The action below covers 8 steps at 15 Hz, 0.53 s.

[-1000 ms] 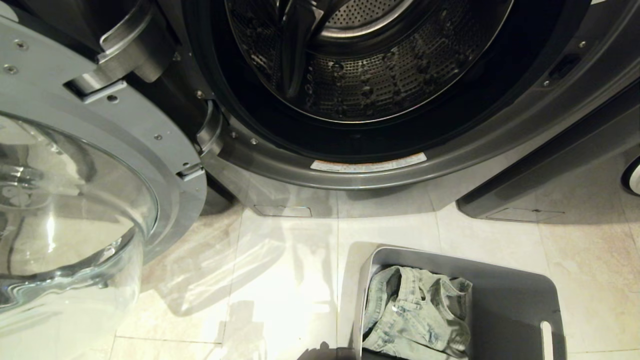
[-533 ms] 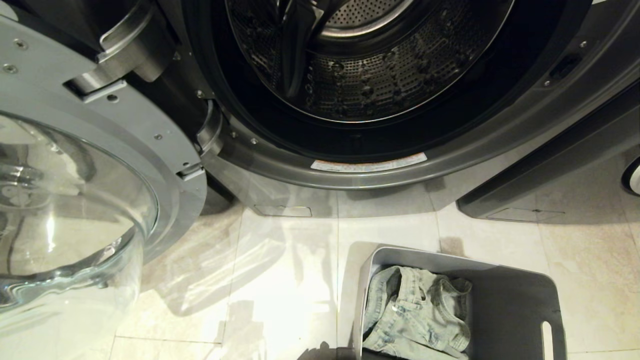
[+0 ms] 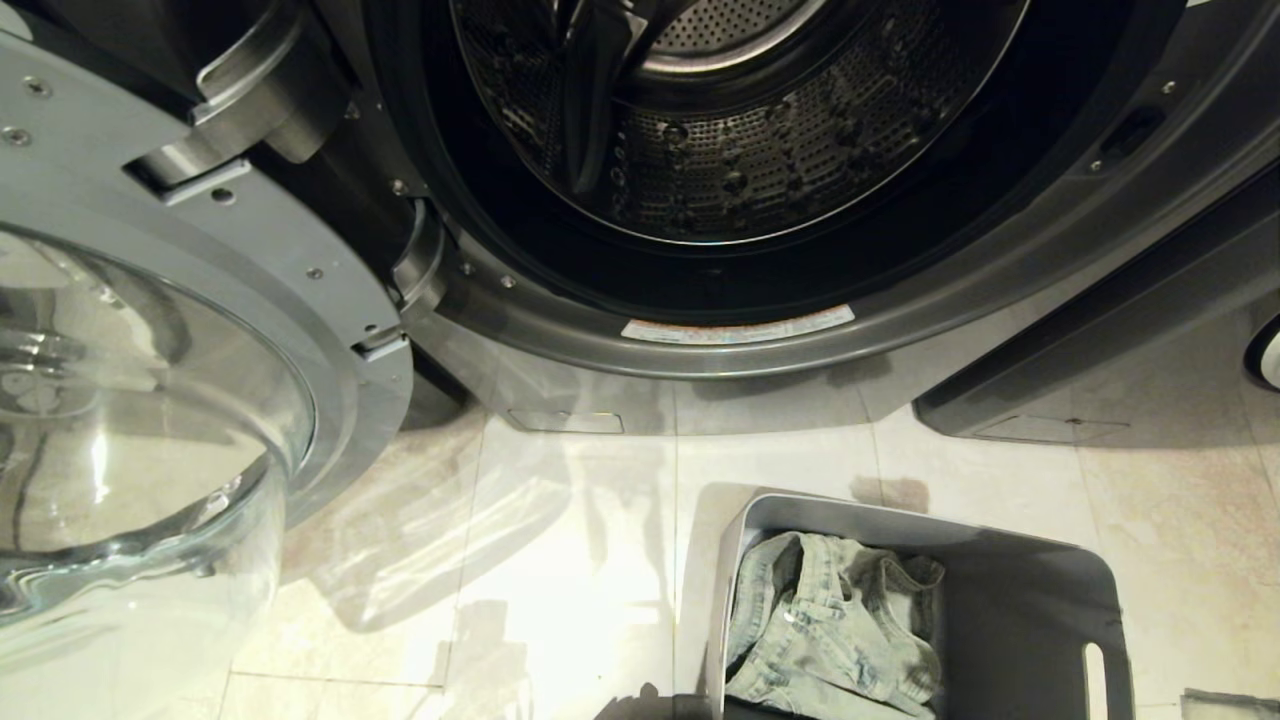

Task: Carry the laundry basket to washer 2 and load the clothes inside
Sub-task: Place the clothes into the washing machine

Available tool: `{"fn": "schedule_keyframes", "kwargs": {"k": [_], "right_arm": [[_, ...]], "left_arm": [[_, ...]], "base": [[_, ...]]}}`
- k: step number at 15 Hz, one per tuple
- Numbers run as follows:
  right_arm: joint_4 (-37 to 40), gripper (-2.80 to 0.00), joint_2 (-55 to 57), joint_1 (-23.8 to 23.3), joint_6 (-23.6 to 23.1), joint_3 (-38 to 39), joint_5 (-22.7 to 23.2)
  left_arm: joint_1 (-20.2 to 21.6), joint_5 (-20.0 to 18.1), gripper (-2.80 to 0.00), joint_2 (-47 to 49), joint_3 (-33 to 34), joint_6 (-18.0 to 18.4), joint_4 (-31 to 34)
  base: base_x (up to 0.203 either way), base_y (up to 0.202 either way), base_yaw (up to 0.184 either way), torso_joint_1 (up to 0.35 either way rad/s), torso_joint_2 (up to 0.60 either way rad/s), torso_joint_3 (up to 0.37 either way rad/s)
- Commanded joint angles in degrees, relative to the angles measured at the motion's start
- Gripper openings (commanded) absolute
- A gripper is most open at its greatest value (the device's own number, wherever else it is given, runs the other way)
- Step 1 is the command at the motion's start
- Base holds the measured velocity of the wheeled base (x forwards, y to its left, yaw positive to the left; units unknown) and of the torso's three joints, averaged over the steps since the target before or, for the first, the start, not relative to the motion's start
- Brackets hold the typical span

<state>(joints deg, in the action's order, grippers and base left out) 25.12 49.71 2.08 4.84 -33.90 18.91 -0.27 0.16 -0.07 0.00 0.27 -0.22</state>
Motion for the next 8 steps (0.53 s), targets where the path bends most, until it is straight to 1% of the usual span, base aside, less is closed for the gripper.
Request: {"fn": "schedule_keyframes", "kwargs": {"k": [1,4,5,6,8], "right_arm": [[-0.62,-2.80,3.48,0.09,-1.66,3.52,1.60],[-4.21,-2.80,6.80,0.50,-5.56,7.59,6.17],[-6.45,-2.80,7.62,1.21,-5.82,8.95,7.66],[-9.44,-2.80,8.83,2.51,-5.88,10.54,8.60],[-14.72,-2.80,10.48,6.27,-5.59,13.52,8.92]], "left_arm": [[0.00,0.02,-2.80,0.07,0.00,0.00,-0.04],[0.00,0.02,-2.80,0.07,0.00,0.00,-0.04],[0.06,0.02,-2.80,0.07,0.00,0.00,-0.04],[0.00,0.02,-2.80,0.07,0.00,0.00,-0.04],[0.00,0.02,-2.80,0.07,0.00,0.00,-0.04]], "base": [[0.000,0.000,0.000,0.000,0.00,0.000],[0.000,0.000,0.000,0.000,0.00,0.000],[0.000,0.000,0.000,0.000,0.00,0.000],[0.000,0.000,0.000,0.000,0.00,0.000],[0.000,0.000,0.000,0.000,0.00,0.000]]}}
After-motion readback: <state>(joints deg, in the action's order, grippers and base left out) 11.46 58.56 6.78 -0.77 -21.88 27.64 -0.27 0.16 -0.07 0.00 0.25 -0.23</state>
